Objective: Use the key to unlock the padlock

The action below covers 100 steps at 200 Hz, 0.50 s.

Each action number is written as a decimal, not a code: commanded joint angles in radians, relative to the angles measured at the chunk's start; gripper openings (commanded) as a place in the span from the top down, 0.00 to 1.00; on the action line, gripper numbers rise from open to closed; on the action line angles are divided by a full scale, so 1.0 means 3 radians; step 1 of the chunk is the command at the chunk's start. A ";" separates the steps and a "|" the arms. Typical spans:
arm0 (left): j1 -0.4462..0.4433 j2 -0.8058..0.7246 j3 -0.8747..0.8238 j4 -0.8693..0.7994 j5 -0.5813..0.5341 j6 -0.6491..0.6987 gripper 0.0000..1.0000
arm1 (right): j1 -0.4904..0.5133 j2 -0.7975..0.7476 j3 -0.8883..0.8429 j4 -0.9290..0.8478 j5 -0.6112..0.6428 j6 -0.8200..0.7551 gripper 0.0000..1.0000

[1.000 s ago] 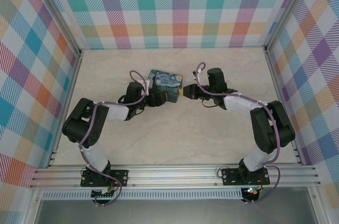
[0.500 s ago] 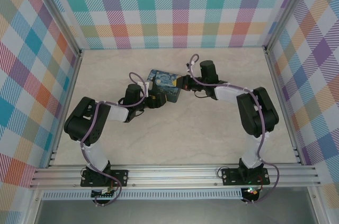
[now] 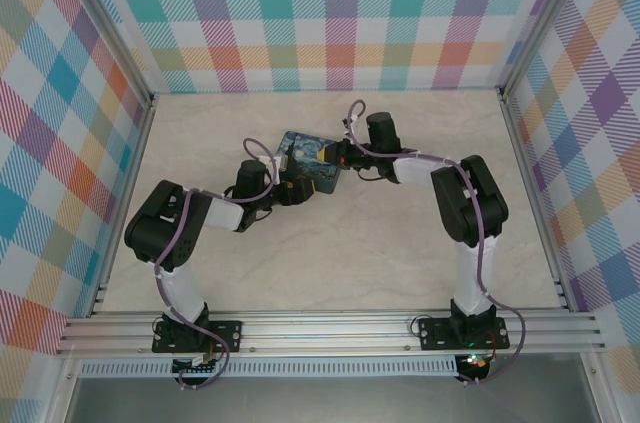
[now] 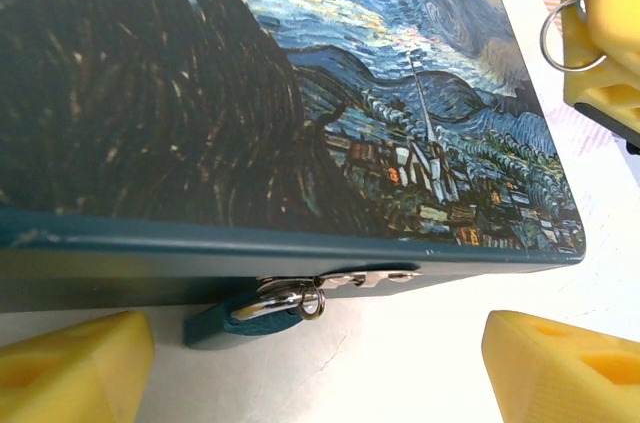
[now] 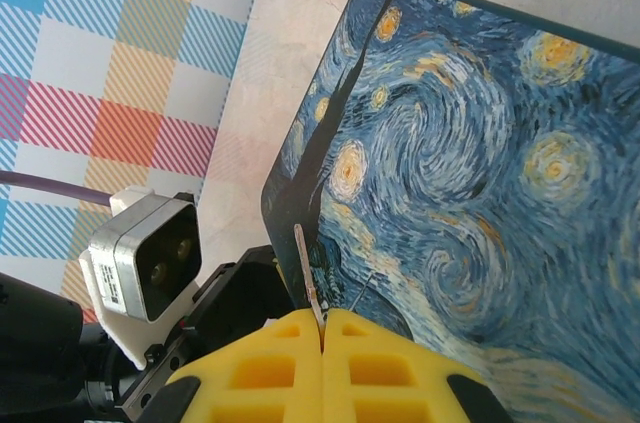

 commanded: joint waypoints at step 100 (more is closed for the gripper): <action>0.0027 0.0318 0.0092 0.0288 0.0308 -0.0151 0.25 | 0.0071 0.0103 -0.0008 -0.0647 0.0210 -0.0243 0.97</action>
